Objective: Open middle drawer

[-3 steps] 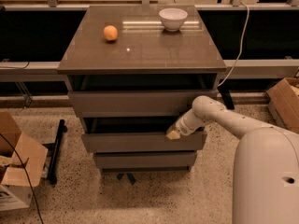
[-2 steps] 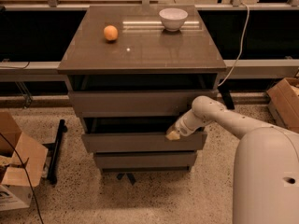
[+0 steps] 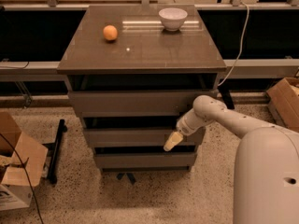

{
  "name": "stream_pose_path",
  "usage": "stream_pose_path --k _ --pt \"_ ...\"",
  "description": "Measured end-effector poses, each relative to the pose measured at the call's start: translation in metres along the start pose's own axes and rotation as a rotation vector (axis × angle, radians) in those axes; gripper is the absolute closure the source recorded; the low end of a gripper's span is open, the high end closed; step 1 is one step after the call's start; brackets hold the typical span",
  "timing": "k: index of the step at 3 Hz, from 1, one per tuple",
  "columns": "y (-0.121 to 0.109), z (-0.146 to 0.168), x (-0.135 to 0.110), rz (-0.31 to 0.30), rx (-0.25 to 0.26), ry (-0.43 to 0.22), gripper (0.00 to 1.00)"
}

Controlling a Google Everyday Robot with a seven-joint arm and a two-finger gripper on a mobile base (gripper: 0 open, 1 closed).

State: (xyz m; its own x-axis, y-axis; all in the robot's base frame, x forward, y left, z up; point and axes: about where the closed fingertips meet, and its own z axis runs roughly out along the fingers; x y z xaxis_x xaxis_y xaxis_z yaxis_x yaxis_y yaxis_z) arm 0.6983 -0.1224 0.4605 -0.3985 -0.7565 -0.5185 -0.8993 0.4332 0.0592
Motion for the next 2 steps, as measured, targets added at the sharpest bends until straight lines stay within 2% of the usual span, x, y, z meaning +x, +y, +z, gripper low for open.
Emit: stream_pose_path --k 2 --pt "0.023 -0.023 -0.004 -0.016 0.029 0.022 0.0"
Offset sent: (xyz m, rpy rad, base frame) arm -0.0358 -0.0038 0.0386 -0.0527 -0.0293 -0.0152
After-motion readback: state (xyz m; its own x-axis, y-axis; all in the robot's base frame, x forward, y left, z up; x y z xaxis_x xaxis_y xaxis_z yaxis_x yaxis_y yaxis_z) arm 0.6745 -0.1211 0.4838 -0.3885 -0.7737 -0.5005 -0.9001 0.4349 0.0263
